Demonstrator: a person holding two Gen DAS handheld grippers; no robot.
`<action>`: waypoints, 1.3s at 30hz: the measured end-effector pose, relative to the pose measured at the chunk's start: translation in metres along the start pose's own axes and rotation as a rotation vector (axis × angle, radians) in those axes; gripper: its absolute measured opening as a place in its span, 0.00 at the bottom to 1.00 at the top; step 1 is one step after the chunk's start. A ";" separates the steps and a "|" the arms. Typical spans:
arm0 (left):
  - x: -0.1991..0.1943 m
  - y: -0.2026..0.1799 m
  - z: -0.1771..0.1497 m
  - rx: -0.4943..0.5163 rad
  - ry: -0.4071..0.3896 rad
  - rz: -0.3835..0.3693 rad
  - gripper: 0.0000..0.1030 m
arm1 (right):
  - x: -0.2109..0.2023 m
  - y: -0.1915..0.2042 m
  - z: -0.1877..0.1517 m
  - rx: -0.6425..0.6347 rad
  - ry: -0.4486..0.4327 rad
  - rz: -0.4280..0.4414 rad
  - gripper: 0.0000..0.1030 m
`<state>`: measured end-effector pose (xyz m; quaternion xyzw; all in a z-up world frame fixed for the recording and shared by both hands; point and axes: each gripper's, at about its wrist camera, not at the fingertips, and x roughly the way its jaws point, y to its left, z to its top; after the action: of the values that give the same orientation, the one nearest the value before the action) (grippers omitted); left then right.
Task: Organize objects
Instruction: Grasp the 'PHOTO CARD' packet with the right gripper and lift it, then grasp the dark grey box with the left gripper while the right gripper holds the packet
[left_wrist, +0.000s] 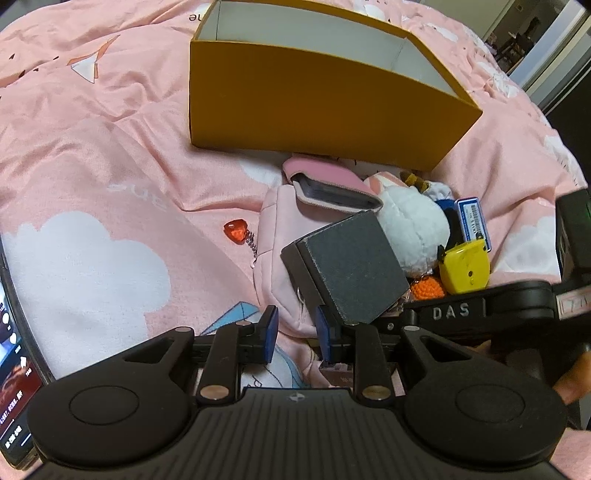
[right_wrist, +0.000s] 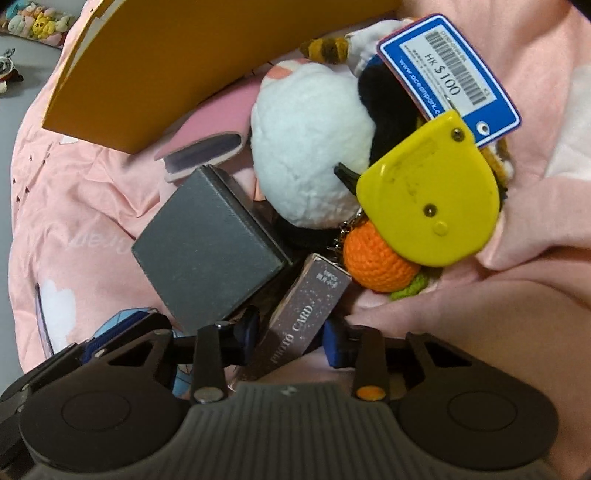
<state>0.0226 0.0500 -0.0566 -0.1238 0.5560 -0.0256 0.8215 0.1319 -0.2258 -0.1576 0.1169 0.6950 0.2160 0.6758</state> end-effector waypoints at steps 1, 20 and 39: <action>-0.001 0.001 0.000 -0.006 -0.005 -0.011 0.29 | -0.004 0.001 -0.001 -0.014 -0.009 0.005 0.35; 0.001 0.011 0.008 -0.137 -0.021 -0.150 0.52 | -0.117 0.010 -0.007 -0.206 -0.390 -0.016 0.23; 0.037 0.006 0.014 -0.115 0.071 -0.181 0.61 | -0.085 0.000 0.006 -0.226 -0.285 0.074 0.23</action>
<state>0.0490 0.0513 -0.0869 -0.2197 0.5717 -0.0722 0.7872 0.1433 -0.2634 -0.0815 0.0953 0.5590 0.2986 0.7677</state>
